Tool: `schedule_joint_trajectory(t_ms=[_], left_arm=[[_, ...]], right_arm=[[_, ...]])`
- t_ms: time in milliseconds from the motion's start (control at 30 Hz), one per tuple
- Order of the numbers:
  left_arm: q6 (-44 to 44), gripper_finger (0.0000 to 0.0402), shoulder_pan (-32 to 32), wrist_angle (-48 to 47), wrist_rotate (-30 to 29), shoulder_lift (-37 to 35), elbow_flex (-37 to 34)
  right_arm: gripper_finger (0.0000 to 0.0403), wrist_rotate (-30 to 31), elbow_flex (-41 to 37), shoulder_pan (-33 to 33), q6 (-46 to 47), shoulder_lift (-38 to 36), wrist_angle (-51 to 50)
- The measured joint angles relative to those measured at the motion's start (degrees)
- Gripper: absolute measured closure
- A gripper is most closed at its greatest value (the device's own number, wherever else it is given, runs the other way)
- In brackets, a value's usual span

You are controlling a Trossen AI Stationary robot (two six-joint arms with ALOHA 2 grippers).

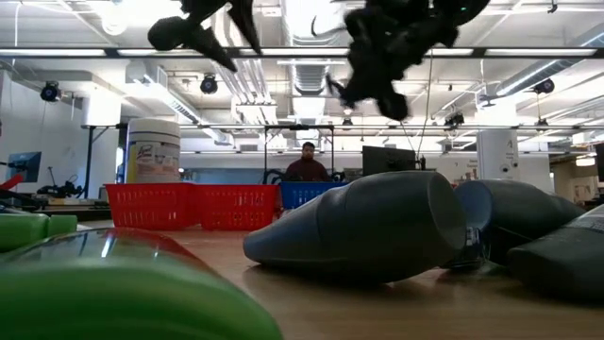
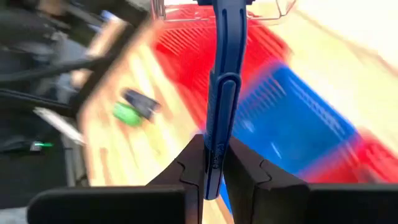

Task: Pick & Place Travel size toiletries
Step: Put the blue razor into the right red bin

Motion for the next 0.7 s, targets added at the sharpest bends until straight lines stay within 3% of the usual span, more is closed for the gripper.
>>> schedule_joint_trajectory(t_ms=[367, 700], left_arm=[[17.1, 0.0168, 8.7, -1.6, 8.5, -2.7, -2.4], [29.5, 0.0168, 19.1, 13.7, 22.8, -9.7, -13.7]], right_arm=[[0.0364, 6.0, -18.6, 2.6, 25.5, -9.5, 0.9], [0.0361, 10.0, -20.2, 3.8, 33.9, -6.5, 2.6]])
